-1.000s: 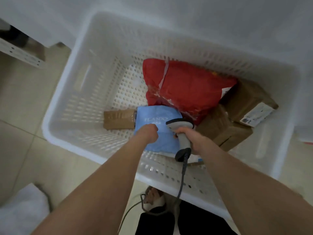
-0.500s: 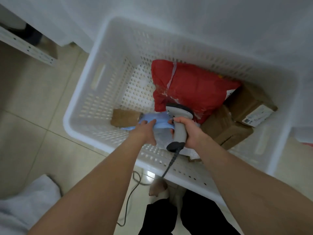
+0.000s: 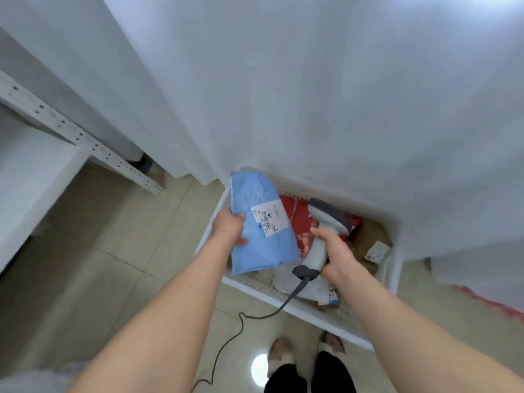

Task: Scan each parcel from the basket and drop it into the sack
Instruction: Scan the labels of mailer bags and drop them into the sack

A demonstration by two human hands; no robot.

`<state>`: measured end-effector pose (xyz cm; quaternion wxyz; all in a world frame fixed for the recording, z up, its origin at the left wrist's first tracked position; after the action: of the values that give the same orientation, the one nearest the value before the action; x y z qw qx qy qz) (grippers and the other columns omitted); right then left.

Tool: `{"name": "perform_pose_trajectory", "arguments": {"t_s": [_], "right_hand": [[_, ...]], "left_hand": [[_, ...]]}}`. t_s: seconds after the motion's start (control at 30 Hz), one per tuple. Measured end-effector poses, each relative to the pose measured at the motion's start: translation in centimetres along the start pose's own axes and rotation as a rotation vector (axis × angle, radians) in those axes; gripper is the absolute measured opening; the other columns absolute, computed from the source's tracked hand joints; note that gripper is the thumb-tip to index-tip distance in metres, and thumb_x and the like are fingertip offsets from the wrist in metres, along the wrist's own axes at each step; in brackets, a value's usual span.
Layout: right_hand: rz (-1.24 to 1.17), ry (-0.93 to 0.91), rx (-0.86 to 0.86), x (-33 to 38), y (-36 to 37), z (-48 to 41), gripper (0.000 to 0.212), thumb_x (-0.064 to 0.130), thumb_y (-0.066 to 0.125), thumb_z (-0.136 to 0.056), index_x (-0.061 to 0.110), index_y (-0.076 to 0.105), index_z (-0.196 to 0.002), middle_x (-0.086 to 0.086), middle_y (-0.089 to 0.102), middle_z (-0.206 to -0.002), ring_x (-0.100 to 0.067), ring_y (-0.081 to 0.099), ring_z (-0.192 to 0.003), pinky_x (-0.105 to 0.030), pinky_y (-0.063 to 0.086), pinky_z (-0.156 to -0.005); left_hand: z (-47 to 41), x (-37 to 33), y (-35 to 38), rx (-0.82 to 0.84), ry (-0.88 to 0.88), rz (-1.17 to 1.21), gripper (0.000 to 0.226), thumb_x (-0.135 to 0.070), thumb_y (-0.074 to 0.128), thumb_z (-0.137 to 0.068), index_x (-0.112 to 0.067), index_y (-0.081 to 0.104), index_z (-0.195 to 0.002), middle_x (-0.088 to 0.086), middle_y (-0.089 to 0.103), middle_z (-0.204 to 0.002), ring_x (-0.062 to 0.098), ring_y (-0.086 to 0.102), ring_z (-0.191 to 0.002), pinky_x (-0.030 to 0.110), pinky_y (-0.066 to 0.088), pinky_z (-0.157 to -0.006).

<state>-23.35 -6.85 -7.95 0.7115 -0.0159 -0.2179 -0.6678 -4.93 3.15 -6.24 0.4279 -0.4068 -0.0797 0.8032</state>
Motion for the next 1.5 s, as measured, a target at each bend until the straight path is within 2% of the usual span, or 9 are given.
{"name": "perform_pose_trajectory", "arguments": {"t_s": [0.13, 0.23, 0.53, 0.73, 0.93, 1.1, 1.27, 1.4, 1.5], "right_hand": [[0.001, -0.060, 0.008, 1.8, 1.8, 7.4, 0.013, 0.010, 0.070, -0.085, 0.004, 0.063, -0.095, -0.009, 0.060, -0.073, -0.020, 0.058, -0.066, -0.036, 0.053, -0.080], [-0.008, -0.130, 0.024, 3.7, 2.9, 12.6, 0.019, 0.011, 0.073, -0.083, 0.003, 0.063, -0.097, -0.010, 0.062, -0.077, -0.023, 0.061, -0.074, -0.041, 0.053, -0.087], [-0.166, -0.198, 0.090, 4.7, 2.0, 25.9, 0.039, 0.013, 0.079, -0.078, 0.006, 0.057, -0.109, -0.008, 0.061, -0.073, -0.016, 0.059, -0.059, -0.025, 0.052, -0.045], [-0.285, -0.211, 0.233, 4.7, 0.7, 34.0, 0.032, 0.016, 0.077, -0.080, 0.010, 0.060, -0.106, -0.005, 0.062, -0.083, -0.014, 0.060, -0.067, -0.024, 0.054, -0.049], [-0.296, -0.272, 0.305, 5.1, 0.9, 40.5, 0.014, 0.011, 0.073, -0.083, 0.013, 0.060, -0.087, -0.003, 0.058, -0.070, -0.011, 0.055, -0.054, -0.021, 0.050, -0.041], [-0.116, -0.657, 0.202, 6.2, 1.9, 43.0, 0.017, -0.006, 0.064, -0.085, 0.010, 0.056, -0.087, -0.006, 0.053, -0.061, -0.010, 0.049, -0.038, -0.019, 0.042, -0.037], [0.086, -0.762, 0.217, 6.5, 3.0, 45.2, 0.016, -0.007, 0.064, -0.083, 0.006, 0.059, -0.091, -0.008, 0.055, -0.064, -0.016, 0.049, -0.053, -0.024, 0.044, -0.046], [0.287, -0.833, 0.273, 6.2, 4.4, 46.9, 0.019, -0.008, 0.062, -0.082, 0.006, 0.064, -0.094, -0.009, 0.056, -0.066, -0.017, 0.049, -0.057, -0.026, 0.042, -0.051], [0.420, -0.885, 0.233, 6.1, 5.5, 47.7, 0.022, -0.009, 0.059, -0.081, 0.006, 0.066, -0.096, -0.007, 0.055, -0.069, -0.016, 0.047, -0.058, -0.026, 0.041, -0.051]], "left_hand": [[5.3, -5.2, -4.7, 0.038, 0.060, 0.109, 0.028, -0.015, 0.055, -0.094, -0.005, 0.058, -0.120, 0.010, 0.057, -0.099, 0.024, 0.055, -0.079, 0.018, 0.042, -0.029], [9.8, -8.6, -7.8, 0.041, 0.128, 0.147, 0.024, -0.014, 0.055, -0.096, -0.008, 0.058, -0.118, 0.004, 0.056, -0.082, 0.015, 0.050, -0.062, 0.017, 0.042, -0.029], [23.4, -12.6, -13.5, 0.044, 0.233, 0.351, 0.028, -0.013, 0.051, -0.098, -0.008, 0.054, -0.126, 0.000, 0.056, -0.091, 0.012, 0.053, -0.073, 0.018, 0.048, -0.035], [31.9, -13.1, -14.8, 0.150, 0.233, 0.466, 0.023, -0.014, 0.053, -0.097, -0.009, 0.054, -0.120, 0.008, 0.058, -0.112, 0.019, 0.060, -0.083, 0.025, 0.054, -0.041], [37.7, -13.1, -16.9, 0.297, 0.247, 0.332, 0.018, -0.007, 0.054, -0.095, -0.011, 0.056, -0.113, 0.006, 0.065, -0.094, 0.019, 0.063, -0.076, 0.030, 0.058, -0.048], [38.9, -15.3, -19.7, 0.043, 0.401, 0.417, 0.032, -0.012, 0.069, -0.084, -0.014, 0.053, -0.112, 0.005, 0.061, -0.090, 0.015, 0.053, -0.070, 0.023, 0.046, -0.056], [37.1, -17.2, -25.2, -0.221, 0.474, 0.440, 0.077, -0.036, 0.081, -0.072, 0.001, 0.049, -0.132, 0.018, 0.058, -0.127, 0.030, 0.060, -0.111, 0.041, 0.049, -0.097], [38.3, -17.8, -27.1, 0.051, 0.437, 0.245, 0.053, -0.043, 0.080, -0.072, 0.002, 0.065, -0.094, 0.009, 0.070, -0.075, 0.021, 0.067, -0.064, 0.027, 0.055, -0.060], [38.8, -17.8, -27.8, 0.183, 0.476, 0.234, 0.036, -0.024, 0.075, -0.082, 0.001, 0.065, -0.105, 0.009, 0.069, -0.074, 0.021, 0.064, -0.058, 0.027, 0.054, -0.051]]}}
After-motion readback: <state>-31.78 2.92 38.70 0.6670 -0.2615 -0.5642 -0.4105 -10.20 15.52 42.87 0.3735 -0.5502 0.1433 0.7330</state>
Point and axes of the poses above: each hand's wrist, its own z-axis away from the middle knuckle, its own y-axis out of the palm, x = y × z, the point moved 1 cm from there along -z, towards the middle knuckle
